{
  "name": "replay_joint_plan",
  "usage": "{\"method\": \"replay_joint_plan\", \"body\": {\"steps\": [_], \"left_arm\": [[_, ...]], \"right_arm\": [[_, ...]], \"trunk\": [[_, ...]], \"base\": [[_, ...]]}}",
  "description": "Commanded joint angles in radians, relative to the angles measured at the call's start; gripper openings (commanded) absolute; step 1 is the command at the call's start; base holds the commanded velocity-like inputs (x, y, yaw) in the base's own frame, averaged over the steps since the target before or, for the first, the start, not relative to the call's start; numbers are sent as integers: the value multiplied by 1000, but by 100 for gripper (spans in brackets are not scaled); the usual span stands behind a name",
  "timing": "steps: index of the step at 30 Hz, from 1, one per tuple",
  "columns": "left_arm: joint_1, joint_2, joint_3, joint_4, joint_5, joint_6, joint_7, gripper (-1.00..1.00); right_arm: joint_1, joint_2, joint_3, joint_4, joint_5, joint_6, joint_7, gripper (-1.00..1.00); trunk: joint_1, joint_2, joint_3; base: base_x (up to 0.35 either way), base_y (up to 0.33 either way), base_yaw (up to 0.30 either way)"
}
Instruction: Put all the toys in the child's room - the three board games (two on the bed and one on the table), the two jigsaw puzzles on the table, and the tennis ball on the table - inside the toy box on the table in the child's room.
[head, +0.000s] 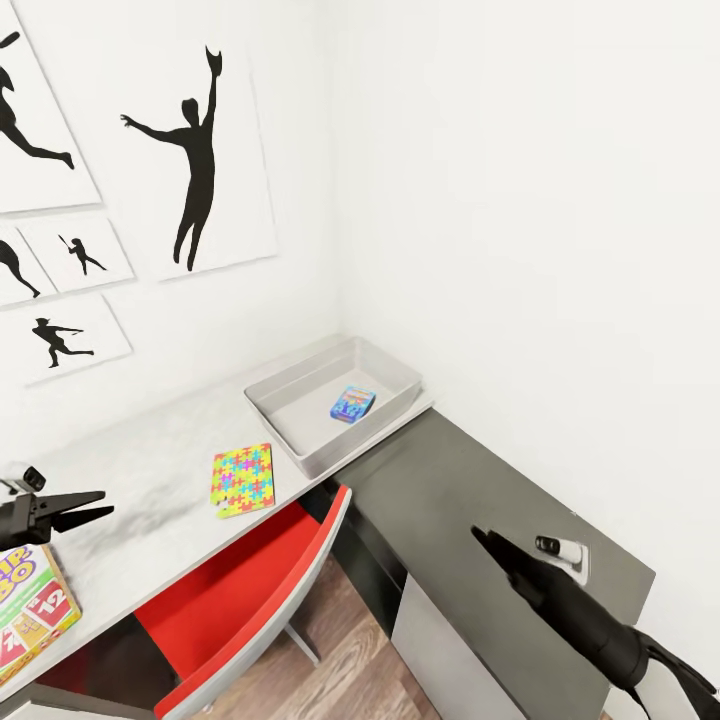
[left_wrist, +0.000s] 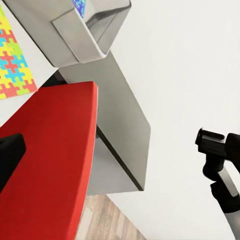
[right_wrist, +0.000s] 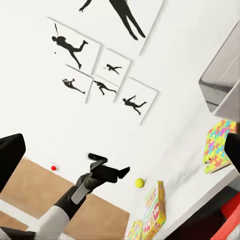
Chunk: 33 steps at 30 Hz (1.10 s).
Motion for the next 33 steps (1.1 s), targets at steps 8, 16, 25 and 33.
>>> {"method": "replay_joint_plan", "body": {"steps": [8,16,25,33], "left_arm": [[1,-3,0,4,0,5,-4,100],[1,-6,0,4,0,4,-4,100],[1,-6,0,3,2,5,-4,100],[1,-2,0,3,2,5,-4,100]], "right_arm": [[0,22,2,0,42,5,2,100],[0,28,0,0,54,5,3,100],[0,28,-4,0,55,6,6,100],[0,28,-6,0,55,6,8,100]], "trunk": [[1,-2,-2],[1,-2,-2],[1,-2,2],[1,-2,6]], "base": [[0,0,0],[0,0,0],[-23,68,-80],[-14,86,-110]]}}
